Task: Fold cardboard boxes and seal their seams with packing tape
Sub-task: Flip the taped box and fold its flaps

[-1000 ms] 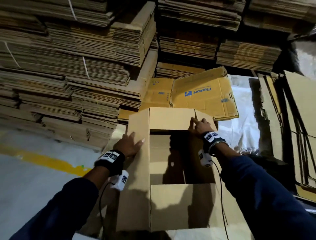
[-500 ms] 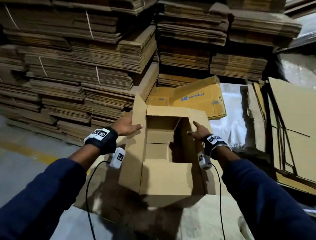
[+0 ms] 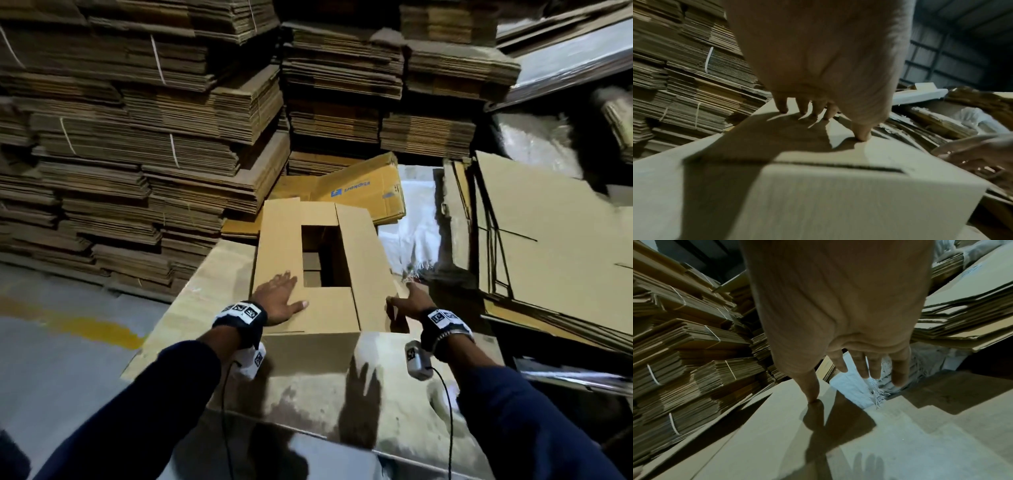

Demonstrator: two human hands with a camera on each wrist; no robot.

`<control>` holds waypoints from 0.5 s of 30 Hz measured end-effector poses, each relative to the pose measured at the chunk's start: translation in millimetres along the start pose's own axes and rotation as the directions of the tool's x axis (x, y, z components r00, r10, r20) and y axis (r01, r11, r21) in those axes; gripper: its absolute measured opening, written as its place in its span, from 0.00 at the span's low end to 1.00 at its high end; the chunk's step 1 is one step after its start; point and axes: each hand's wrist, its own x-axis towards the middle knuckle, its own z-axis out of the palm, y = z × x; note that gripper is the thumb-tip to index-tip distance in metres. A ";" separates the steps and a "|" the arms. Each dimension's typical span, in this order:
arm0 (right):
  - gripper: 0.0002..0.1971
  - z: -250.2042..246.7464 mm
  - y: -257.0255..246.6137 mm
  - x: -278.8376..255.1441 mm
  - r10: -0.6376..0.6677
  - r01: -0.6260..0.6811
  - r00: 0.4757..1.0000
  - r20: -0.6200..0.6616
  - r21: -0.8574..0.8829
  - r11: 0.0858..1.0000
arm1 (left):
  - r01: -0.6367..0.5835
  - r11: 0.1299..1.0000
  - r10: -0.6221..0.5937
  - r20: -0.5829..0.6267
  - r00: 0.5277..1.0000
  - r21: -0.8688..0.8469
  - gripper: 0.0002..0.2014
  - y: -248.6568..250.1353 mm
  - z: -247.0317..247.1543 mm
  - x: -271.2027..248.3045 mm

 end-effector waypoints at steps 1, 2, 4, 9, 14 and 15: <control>0.41 -3.2 3.0 -8.2 -0.006 0.006 1.000 0.000 0.010 1.000 | -0.004 1.000 0.004 -0.020 1.000 0.027 0.43 -1.5 7.1 -0.8; 0.40 -6.1 7.1 -16.7 -0.004 0.004 1.000 0.005 0.009 1.000 | -0.006 0.999 0.007 -0.032 0.999 0.036 0.42 -3.3 14.4 -2.2; 0.41 -15.4 5.3 -31.6 -0.025 0.025 1.000 0.014 0.056 0.998 | 0.007 1.000 -0.006 -0.048 0.999 0.023 0.41 -4.6 22.2 -5.6; 0.31 -38.7 -18.8 -68.2 -0.174 0.216 0.965 -0.197 0.221 0.951 | 0.080 0.997 -0.080 -0.139 0.987 -0.002 0.43 -0.6 39.4 -15.9; 0.10 -40.0 -57.2 -95.8 -0.225 0.273 0.961 -0.158 0.644 0.714 | 0.139 0.990 -0.133 -0.185 0.974 0.020 0.49 5.3 48.4 -20.6; 0.10 -36.3 -65.5 -99.9 -0.242 0.261 0.962 -0.124 0.672 0.693 | 0.140 0.990 -0.133 -0.191 0.973 0.022 0.48 5.4 48.4 -20.5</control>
